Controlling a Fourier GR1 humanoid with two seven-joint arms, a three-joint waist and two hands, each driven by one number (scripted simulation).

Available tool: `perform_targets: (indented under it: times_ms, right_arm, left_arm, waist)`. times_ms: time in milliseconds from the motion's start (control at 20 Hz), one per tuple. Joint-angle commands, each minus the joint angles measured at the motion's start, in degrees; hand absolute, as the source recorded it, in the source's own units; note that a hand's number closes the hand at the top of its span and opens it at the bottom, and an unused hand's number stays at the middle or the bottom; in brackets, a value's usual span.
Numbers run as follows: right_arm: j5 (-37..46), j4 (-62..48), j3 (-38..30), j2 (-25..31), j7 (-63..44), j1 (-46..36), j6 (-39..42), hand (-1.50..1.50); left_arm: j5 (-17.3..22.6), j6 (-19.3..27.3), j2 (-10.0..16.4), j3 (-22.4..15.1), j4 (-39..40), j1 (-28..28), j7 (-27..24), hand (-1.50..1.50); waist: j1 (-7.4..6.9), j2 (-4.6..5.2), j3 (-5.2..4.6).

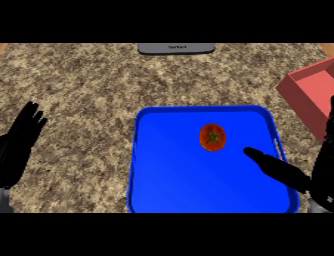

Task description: Pick the tomato from the tray and place it in the cardboard box

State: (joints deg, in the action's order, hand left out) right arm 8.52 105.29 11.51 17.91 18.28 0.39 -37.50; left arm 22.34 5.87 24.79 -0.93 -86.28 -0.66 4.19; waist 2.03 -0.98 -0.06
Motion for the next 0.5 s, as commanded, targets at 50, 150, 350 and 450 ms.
perform_targets:
  times_ms: [50,150,350,450]
  right_arm:
    - [16.63,6.65,7.99,3.93,-8.5,7.64,-2.79,-1.5]
    - [21.46,4.26,8.69,7.6,-14.09,11.32,0.19,-1.5]
    - [30.89,5.12,7.26,12.47,-28.05,12.57,6.63,-1.5]
    - [35.11,7.06,8.57,12.87,-35.13,12.9,10.94,-1.5]
  left_arm:
    - [3.07,-1.48,1.81,0.97,-5.47,0.28,5.54,0.0]
    - [1.17,0.2,0.14,0.06,-3.32,-0.66,3.54,0.0]
    - [1.58,0.89,0.83,0.37,-4.96,-1.51,5.88,0.0]
    - [2.16,-0.21,1.9,1.53,-5.13,-0.64,5.29,0.0]
  waist:
    - [-1.37,0.39,-0.15]
    - [-0.37,0.57,-0.41]
    - [-0.73,0.71,-0.63]
    - [-1.57,0.68,-0.73]
